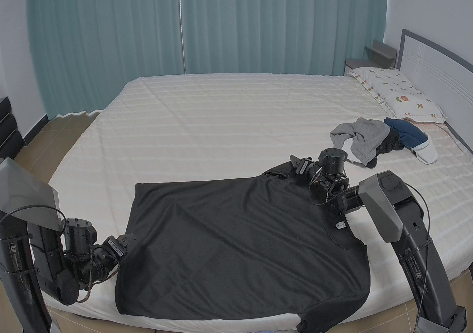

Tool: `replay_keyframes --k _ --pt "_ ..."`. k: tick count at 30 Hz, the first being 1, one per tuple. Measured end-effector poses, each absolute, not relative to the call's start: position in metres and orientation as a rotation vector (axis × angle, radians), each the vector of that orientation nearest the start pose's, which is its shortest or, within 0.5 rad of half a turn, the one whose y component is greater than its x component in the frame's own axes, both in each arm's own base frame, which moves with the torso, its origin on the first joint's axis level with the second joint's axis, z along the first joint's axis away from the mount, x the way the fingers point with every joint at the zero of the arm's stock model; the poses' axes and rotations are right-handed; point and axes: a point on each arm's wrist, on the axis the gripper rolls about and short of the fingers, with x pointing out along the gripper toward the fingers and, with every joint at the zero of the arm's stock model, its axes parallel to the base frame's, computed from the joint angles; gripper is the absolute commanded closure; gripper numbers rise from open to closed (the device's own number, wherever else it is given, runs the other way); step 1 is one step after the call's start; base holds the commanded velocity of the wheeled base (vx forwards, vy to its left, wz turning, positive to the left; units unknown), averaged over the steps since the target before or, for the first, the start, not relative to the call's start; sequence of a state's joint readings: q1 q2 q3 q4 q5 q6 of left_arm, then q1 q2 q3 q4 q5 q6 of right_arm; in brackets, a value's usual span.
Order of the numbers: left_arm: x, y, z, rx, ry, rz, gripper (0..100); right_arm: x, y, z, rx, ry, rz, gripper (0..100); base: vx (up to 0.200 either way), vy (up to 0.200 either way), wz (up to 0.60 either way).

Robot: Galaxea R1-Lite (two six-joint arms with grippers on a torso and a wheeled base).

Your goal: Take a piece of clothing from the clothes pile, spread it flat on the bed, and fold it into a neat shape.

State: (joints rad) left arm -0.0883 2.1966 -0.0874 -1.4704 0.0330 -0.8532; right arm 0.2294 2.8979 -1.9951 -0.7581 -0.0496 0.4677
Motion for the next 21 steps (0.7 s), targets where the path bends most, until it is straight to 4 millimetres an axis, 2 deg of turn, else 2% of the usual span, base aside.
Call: replay_keyframes --k 5,11,15,17,21 --pt "0.234 -0.02 -0.006 -0.786 0.614 0.22 0 0.54 0.114 -0.029 0.445 0.228 0.128 0 0.0 0.0 0.0" --pt "0.243 -0.02 -0.003 -0.792 0.575 0.203 0 0.52 0.091 -0.03 0.453 0.333 0.153 0 0.0 0.0 0.0" --pt "0.26 -0.021 0.003 -0.799 0.516 0.176 0 0.512 0.073 -0.026 0.466 0.371 0.154 0 0.0 0.0 0.0" --pt "0.277 -0.022 0.006 -0.798 0.487 0.165 0 0.51 0.064 -0.023 0.493 0.383 0.151 0 0.0 0.0 0.0" --pt "0.304 -0.021 0.01 -0.793 0.48 0.17 0 0.508 0.058 -0.019 0.537 0.405 0.155 0 0.0 0.0 0.0"
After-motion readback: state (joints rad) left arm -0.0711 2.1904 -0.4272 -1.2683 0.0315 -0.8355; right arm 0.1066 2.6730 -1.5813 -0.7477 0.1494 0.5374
